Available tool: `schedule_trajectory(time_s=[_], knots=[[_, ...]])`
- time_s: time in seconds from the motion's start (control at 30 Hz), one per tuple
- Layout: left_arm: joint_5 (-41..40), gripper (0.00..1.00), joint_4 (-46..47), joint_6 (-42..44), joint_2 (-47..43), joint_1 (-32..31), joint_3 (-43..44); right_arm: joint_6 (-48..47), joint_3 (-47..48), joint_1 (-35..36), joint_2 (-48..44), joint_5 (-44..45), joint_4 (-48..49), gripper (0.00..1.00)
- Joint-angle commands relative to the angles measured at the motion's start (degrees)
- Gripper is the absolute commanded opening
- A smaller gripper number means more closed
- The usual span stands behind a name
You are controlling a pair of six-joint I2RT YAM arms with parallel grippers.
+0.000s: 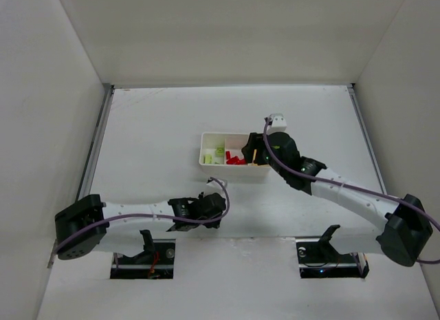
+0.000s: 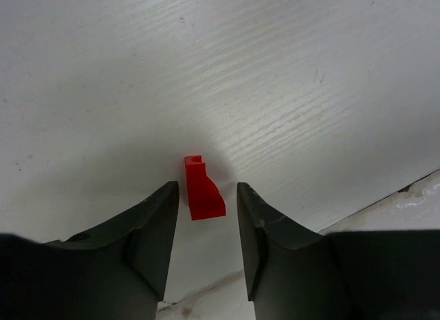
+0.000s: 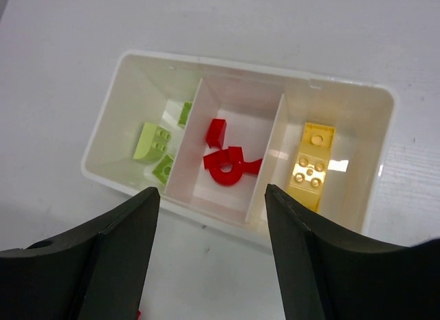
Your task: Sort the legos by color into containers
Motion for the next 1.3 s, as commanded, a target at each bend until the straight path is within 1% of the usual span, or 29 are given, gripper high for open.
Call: schedule_trajectory(time_s=[0.0, 0.1, 0.17, 0.27, 0.37, 0.5, 0.6, 0.67, 0.87, 1.03, 1.17, 1.27], knots=[[-2.3, 0.32, 0.4, 0.6, 0.7, -0.9, 2.2, 1.2, -2.7, 0.0, -2.7, 0.4, 2.3, 0.69], [-3.2, 0.22, -0.4, 1.0, 1.0, -1.2, 2.8, 1.7, -4.7, 0.0, -4.7, 0.4, 2.2, 0.69], [-4.8, 0.17, -1.4, 1.1, 0.0, -1.7, 4.0, 2.0, -5.7, 0.0, -6.1, 0.4, 2.2, 0.69], [-7.4, 0.15, -2.8, 2.3, -4.1, -0.8, 6.6, 2.9, -7.7, -0.1, -8.8, 0.4, 2.1, 0.69], [-9.5, 0.15, -2.1, 5.2, -8.2, 3.4, 11.1, 4.5, -10.5, -0.2, -12.0, 0.7, 2.1, 0.69], [-8.6, 0.15, 2.9, 8.3, -8.2, 9.2, 16.0, 6.2, -14.0, -0.3, -16.6, 2.2, 1.4, 0.69], [-8.2, 0.18, 8.3, 11.2, -3.9, 13.2, 21.0, 8.0, -16.1, -0.7, -20.1, 3.0, 0.2, 0.69], [-7.1, 0.18, 11.1, 12.8, 0.6, 15.8, 24.4, 9.4, -17.3, -1.5, -21.4, 3.4, -0.6, 0.69], [-2.7, 0.19, 13.1, 15.3, 15.1, 20.7, 34.7, 11.2, -20.6, -2.3, -25.3, 4.2, -1.3, 0.68], [-1.3, 0.21, 13.0, 15.3, 22.1, 22.1, 38.7, 12.7, -23.4, -5.4, -30.4, 6.0, -3.0, 0.65], [-1.4, 0.24, 13.0, 15.3, 24.4, 22.0, 39.8, 13.1, -25.3, -9.4, -33.9, 5.0, -3.9, 0.62], [-1.6, 0.28, 13.0, 15.6, 25.4, 21.8, 40.3, 13.2, -26.0, -11.2, -35.4, 3.8, -3.9, 0.62]])
